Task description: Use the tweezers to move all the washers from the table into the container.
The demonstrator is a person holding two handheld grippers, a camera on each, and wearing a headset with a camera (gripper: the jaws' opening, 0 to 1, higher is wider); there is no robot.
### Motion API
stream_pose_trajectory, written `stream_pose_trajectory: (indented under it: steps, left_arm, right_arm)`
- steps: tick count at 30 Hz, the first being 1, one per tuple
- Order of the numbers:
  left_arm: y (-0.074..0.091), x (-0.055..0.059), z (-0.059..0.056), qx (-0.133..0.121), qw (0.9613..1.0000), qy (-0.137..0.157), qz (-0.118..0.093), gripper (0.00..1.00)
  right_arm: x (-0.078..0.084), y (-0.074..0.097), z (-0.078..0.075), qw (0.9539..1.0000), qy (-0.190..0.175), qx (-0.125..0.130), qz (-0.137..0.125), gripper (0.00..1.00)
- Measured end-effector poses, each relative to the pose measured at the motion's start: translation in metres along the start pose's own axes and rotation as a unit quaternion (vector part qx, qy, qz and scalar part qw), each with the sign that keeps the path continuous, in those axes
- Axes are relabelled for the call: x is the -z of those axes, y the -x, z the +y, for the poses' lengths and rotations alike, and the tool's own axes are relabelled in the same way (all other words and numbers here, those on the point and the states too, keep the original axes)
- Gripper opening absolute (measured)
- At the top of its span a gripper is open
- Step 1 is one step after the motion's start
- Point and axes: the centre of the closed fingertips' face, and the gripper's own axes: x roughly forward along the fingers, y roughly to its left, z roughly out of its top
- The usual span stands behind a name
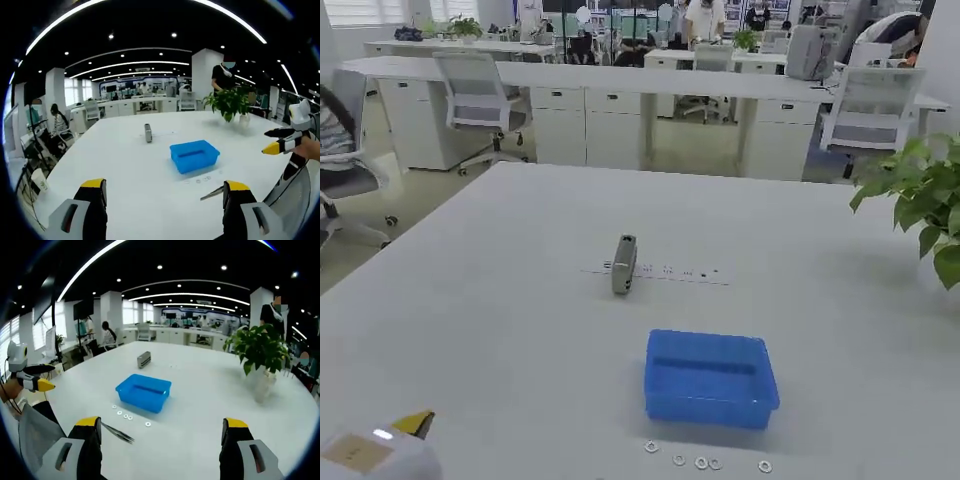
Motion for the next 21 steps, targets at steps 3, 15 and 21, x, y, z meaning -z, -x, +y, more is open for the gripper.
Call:
stream_pose_trajectory:
  steps: [3,15,21]
  left_arm:
    - [0.0,0.0014,-0.0021,0.004,1.0,0.0,0.004,0.99]
    - [0.0004,0.0027,-0.0018,0.005,0.9999,-0.009,0.01,0.99]
    - [0.0003,0.0018,-0.0009,0.005,0.9999,-0.011,0.01,0.99]
  right_arm:
    - [0.0008,-0.0001,0.0,1.0,0.0,-0.001,0.002,0.99]
    - [0.0005,-0.0017,0.0044,1.0,0.0,-0.003,0.0,0.99]
    - [0.0,-0.0011,0.0012,1.0,-0.002,-0.001,0.001,0.99]
